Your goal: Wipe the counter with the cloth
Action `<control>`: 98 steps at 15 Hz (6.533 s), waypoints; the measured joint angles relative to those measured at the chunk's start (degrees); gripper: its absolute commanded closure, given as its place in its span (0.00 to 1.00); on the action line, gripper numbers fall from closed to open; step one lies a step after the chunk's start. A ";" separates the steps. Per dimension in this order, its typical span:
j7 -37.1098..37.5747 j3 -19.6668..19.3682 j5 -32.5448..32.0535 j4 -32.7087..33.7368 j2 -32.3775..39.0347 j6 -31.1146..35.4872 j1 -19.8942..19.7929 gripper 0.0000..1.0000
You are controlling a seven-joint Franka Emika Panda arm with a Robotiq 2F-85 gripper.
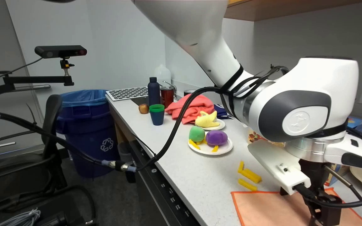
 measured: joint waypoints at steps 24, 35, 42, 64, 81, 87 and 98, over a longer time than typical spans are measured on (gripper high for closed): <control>-3.21 8.88 1.11 5.27 1.75 -0.52 -0.11 0.99; -6.65 16.51 7.02 6.95 1.93 -7.33 1.05 0.99; -6.65 17.64 8.72 8.59 2.67 -11.16 2.34 0.99; -0.89 6.41 8.88 11.99 4.76 -11.33 -5.38 0.99; -6.64 6.17 8.37 11.38 -2.40 -15.18 -5.05 0.99; -7.72 5.15 8.25 8.04 -1.46 -15.52 -5.41 0.99; -17.92 15.03 10.45 6.63 -0.73 -18.44 -2.50 0.99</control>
